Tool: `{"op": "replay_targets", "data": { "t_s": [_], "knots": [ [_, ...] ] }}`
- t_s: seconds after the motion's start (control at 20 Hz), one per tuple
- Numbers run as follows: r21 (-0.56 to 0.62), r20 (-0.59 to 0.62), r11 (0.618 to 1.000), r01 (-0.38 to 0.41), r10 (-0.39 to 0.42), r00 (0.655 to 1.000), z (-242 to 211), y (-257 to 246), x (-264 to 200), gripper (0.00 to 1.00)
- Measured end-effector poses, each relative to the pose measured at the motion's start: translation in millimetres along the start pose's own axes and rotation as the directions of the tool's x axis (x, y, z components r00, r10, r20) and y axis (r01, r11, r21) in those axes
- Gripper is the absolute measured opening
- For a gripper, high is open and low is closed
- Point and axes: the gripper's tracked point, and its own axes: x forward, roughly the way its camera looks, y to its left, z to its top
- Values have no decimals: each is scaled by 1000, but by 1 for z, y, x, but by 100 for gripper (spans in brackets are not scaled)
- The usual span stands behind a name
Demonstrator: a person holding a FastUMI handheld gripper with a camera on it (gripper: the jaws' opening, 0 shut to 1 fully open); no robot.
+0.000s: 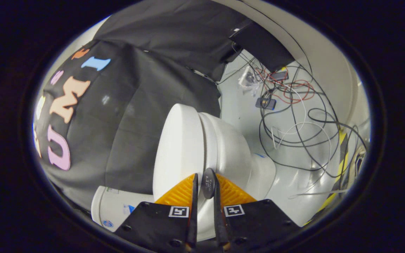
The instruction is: Open the toilet lid.
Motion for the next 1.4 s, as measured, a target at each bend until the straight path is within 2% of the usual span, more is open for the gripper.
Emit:
{"op": "replay_targets", "data": {
  "t_s": [0.15, 0.35, 0.6, 0.95, 1.4],
  "knots": [
    [-6, 40, 998, -62, 62, 997, 9, 24, -12, 22],
    [-136, 71, 987, -89, 99, 993, 15, 57, -28, 22],
    [-284, 98, 940, -191, 227, 969, 13, 126, -60, 22],
    [-519, 56, 822, -235, 307, 950, -11, 193, -91, 22],
    [-708, -59, 615, -349, 440, 896, -57, 261, -114, 21]
  ]
}}
